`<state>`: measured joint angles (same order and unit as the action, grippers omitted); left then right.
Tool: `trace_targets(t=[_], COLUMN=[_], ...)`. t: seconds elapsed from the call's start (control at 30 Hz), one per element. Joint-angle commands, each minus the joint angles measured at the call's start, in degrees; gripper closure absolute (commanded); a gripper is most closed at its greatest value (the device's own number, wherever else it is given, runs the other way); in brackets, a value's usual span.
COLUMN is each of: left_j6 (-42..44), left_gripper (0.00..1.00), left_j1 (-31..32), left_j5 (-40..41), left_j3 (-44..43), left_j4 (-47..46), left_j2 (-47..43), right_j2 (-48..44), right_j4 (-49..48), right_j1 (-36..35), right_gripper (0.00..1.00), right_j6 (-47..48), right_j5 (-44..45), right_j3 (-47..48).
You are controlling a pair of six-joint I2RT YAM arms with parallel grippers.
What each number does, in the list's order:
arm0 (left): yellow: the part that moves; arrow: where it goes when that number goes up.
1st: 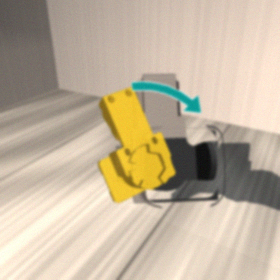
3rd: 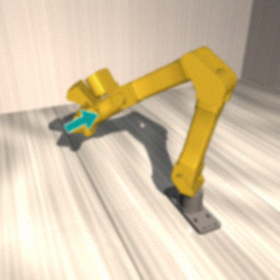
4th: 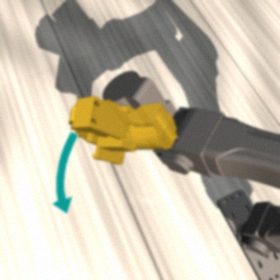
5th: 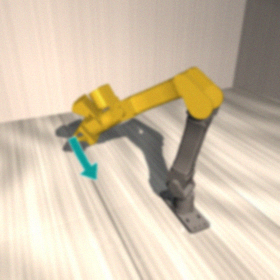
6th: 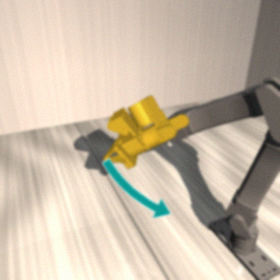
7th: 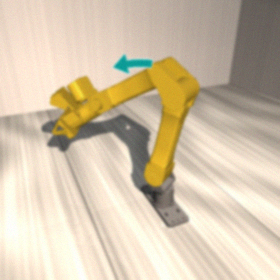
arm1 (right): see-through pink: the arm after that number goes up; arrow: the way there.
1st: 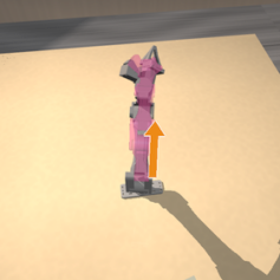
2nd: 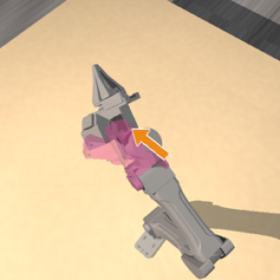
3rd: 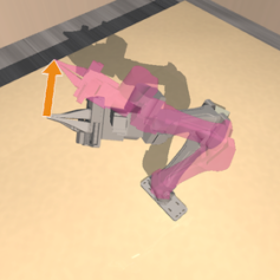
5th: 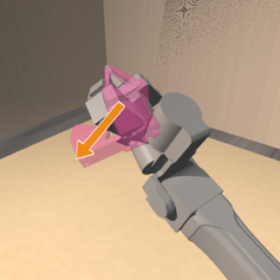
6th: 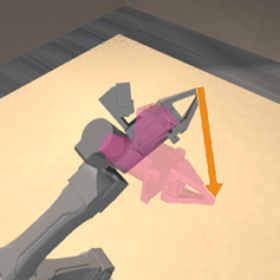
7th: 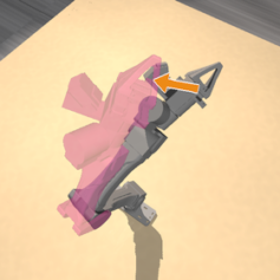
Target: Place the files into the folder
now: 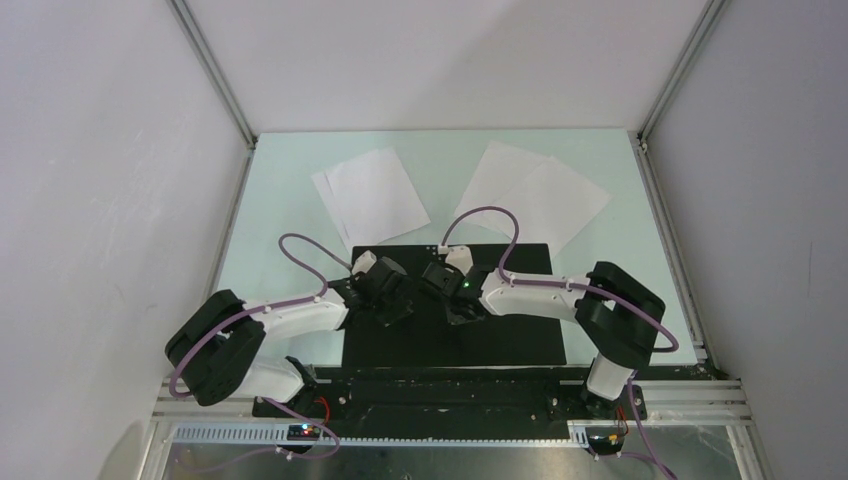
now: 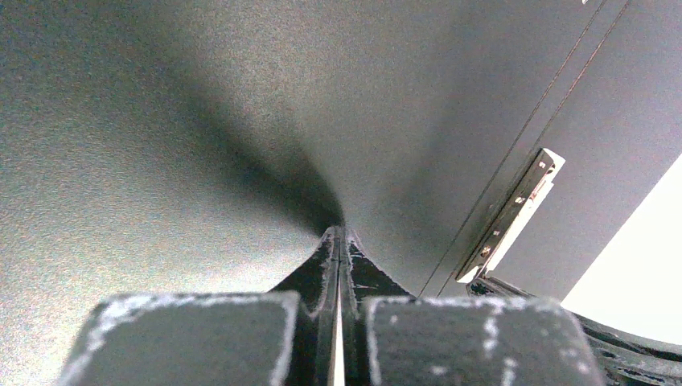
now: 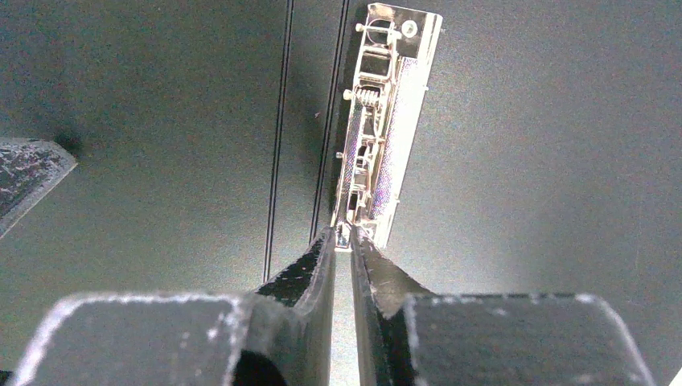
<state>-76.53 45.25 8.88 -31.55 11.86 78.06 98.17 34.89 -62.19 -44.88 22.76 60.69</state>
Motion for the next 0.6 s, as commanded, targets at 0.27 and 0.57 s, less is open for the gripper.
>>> trace_targets(t=[0.27,0.57], left_j6=[0.83,2.48], left_gripper=[1.0,1.0], left_j1=[-1.62,-4.03], left_j5=[0.33,-0.75], left_j3=[2.97,3.7], left_j4=[4.1,4.14], left_j2=[2.78,3.48], right_j2=[4.93,7.8], right_j4=[2.35,4.5], right_j1=[-1.03,-1.96], right_gripper=[0.88,0.89], right_j6=[-0.69,-2.17], right_j5=[2.92,4.39], right_j3=[1.46,1.0])
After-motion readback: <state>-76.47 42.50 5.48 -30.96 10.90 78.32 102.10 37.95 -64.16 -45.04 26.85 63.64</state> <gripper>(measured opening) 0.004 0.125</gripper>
